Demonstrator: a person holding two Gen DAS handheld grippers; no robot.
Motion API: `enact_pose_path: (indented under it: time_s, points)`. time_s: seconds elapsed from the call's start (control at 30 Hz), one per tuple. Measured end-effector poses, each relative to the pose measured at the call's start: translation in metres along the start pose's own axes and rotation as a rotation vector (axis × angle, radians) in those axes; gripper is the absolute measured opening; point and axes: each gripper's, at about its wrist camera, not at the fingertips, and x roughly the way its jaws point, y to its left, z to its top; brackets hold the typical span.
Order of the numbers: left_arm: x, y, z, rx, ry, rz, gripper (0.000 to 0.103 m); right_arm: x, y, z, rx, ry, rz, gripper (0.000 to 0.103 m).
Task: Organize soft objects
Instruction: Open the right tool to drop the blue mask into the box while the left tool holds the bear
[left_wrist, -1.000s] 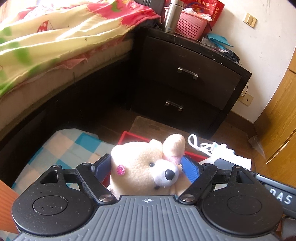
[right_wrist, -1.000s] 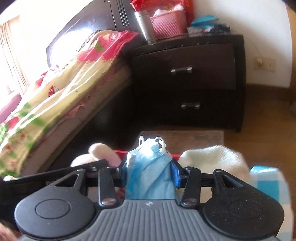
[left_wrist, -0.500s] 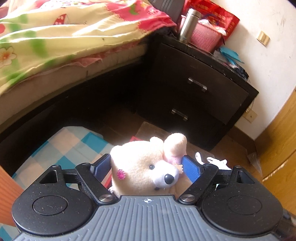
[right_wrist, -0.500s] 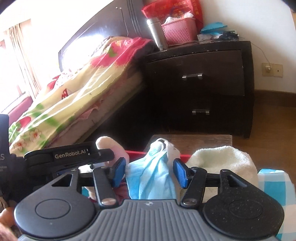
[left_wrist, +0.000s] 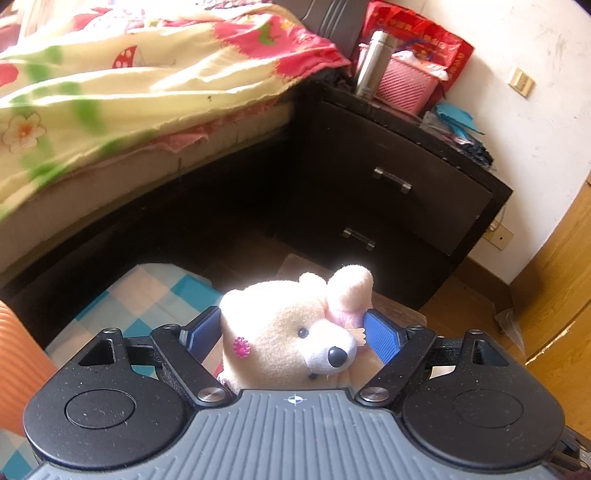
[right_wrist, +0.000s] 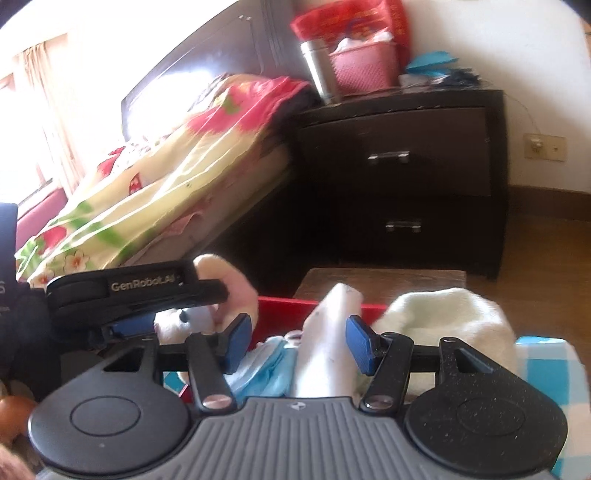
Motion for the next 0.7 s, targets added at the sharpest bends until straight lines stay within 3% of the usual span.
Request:
enact_pose_path:
  time_s: [0.3,0.53,0.7]
  points:
    - [-0.048,-0.014,-0.01,0.032,-0.017,-0.025,0.081,-0.053,-0.007,-0.011,0.002,-0.025,-0.133,0.035]
    - [-0.068,-0.024,-0.018,0.085,-0.041,-0.057,0.081,-0.091,-0.009,-0.001,0.001,-0.065,-0.218,0.035]
    - [-0.082,-0.023,-0.022,0.108,-0.032,-0.114,0.083,-0.111,-0.007,-0.001,0.0,-0.086,-0.231,0.037]
